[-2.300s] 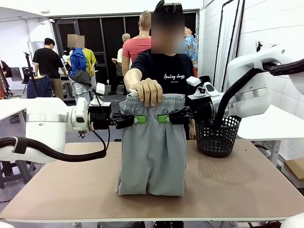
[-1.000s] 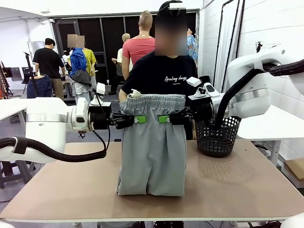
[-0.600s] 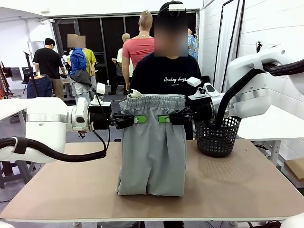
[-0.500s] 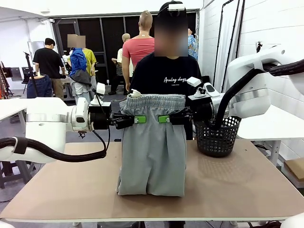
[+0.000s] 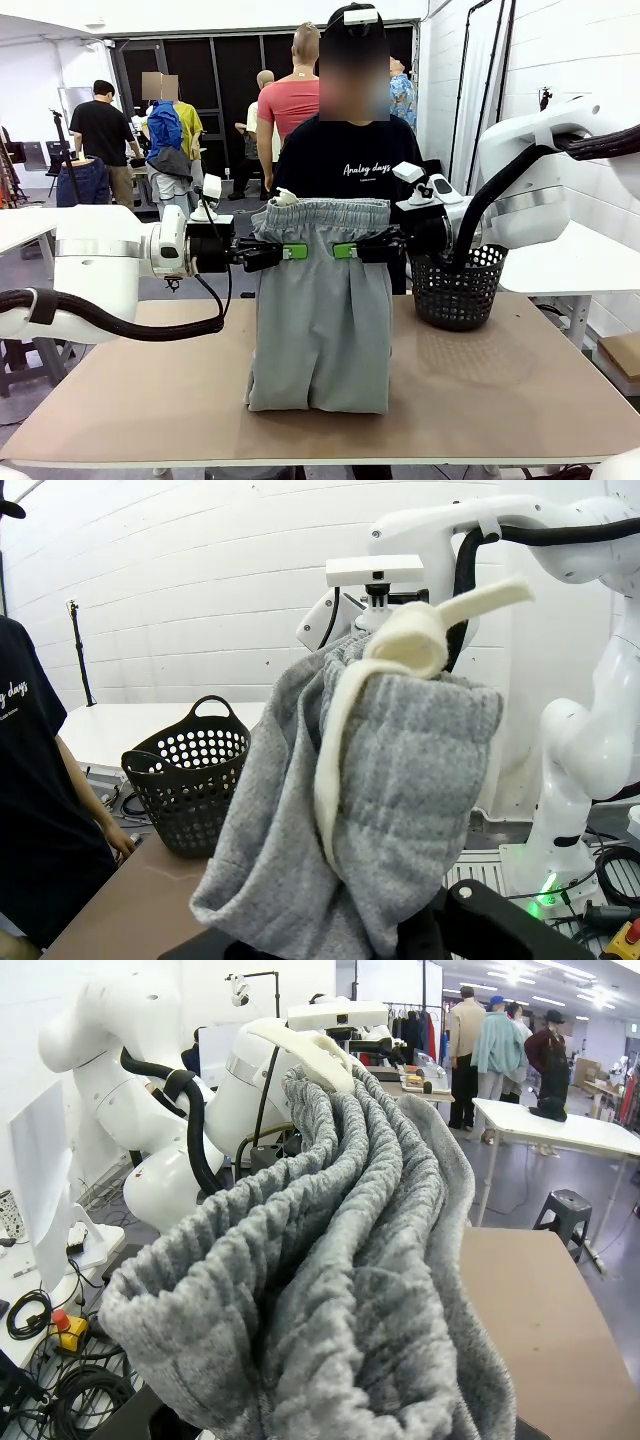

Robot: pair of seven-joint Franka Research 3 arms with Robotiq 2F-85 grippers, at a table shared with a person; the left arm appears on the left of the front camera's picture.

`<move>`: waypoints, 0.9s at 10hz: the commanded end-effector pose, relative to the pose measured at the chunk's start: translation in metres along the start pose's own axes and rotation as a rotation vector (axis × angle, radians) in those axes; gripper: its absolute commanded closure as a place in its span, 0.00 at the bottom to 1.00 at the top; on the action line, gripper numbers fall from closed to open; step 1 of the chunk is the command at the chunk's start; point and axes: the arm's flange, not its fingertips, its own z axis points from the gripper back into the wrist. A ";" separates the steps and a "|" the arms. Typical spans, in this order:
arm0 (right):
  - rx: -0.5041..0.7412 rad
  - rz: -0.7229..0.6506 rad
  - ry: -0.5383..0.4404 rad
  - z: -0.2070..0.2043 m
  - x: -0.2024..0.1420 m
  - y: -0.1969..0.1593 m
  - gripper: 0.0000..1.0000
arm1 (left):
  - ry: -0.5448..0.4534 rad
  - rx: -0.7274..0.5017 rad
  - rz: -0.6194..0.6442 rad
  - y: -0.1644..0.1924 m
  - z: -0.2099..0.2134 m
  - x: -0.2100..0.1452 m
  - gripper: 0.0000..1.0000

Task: Fold the training pants.
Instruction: Fold the Training pants in half.

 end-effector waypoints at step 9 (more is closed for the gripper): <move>0.009 -0.004 -0.020 -0.001 0.000 0.003 1.00 | 0.007 0.007 -0.007 -0.002 0.000 0.002 1.00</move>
